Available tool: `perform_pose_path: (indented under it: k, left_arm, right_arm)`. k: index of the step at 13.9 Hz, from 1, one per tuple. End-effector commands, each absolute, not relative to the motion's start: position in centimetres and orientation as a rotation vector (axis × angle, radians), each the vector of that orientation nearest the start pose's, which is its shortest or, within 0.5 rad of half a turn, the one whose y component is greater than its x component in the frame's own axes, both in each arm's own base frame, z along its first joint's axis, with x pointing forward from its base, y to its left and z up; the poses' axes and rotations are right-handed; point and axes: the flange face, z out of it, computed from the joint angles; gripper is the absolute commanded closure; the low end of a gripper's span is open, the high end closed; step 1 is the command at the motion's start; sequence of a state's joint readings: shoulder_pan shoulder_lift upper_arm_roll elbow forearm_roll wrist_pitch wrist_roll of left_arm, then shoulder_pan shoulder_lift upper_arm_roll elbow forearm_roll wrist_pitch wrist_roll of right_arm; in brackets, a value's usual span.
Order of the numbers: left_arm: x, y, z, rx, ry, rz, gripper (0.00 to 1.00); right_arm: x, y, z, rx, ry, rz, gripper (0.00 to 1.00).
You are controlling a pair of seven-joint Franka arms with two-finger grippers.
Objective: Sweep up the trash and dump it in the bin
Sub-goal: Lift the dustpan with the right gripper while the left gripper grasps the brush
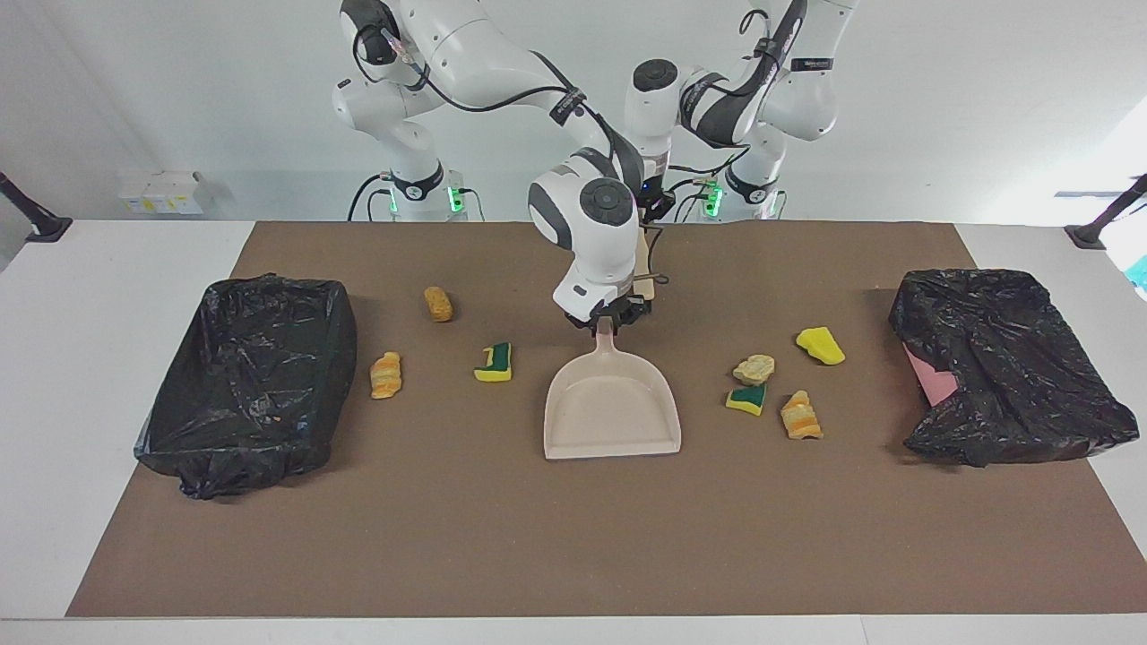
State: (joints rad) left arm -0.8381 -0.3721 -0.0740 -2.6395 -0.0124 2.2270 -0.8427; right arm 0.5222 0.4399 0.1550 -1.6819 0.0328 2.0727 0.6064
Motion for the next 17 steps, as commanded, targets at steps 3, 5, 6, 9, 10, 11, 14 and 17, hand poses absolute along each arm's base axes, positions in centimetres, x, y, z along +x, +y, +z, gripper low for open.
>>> perform_pose_path:
  k: [3, 5, 6, 9, 10, 11, 14, 17]
  left_arm:
    - [29.6, -24.6, 37.5, -3.009, -0.03, -0.048, 1.0]
    - [32.5, -21.6, 39.1, -3.01, -0.038, -0.044, 1.0]
    - [33.6, -20.7, 40.2, -3.008, -0.058, -0.037, 1.0]
    - [36.6, -17.7, 43.0, -3.011, -0.155, -0.05, 1.0]
    - [37.2, -16.6, 43.1, -3.004, -0.196, -0.046, 1.0]
    - [37.8, -15.2, 43.0, -2.998, -0.221, -0.04, 1.0]
    - [39.4, -10.7, 42.8, -2.982, -0.347, -0.019, 1.0]
    - [39.8, -7.1, 42.3, -2.955, -0.476, 0.017, 1.0]
  right_arm:
    - [52.6, 39.8, 36.3, -3.076, -0.162, 0.119, 1.0]
    - [54.7, 38.2, 38.6, -3.06, -0.142, 0.059, 1.0]
    - [55.7, 36.9, 39.5, -3.055, -0.193, 0.037, 1.0]
    - [56.8, 34.9, 40.1, -3.013, -0.606, 0.015, 1.0]
    - [57.1, 34.1, 40.1, -3.012, -0.759, 0.008, 1.0]
    - [57.8, 32.9, 40.4, -3.001, -0.907, 0.027, 1.0]
    - [58.8, 31.0, 40.9, -2.861, -1.369, 0.1, 1.0]
    - [59.8, 29.9, 40.0, -2.748, -1.677, 0.167, 1.0]
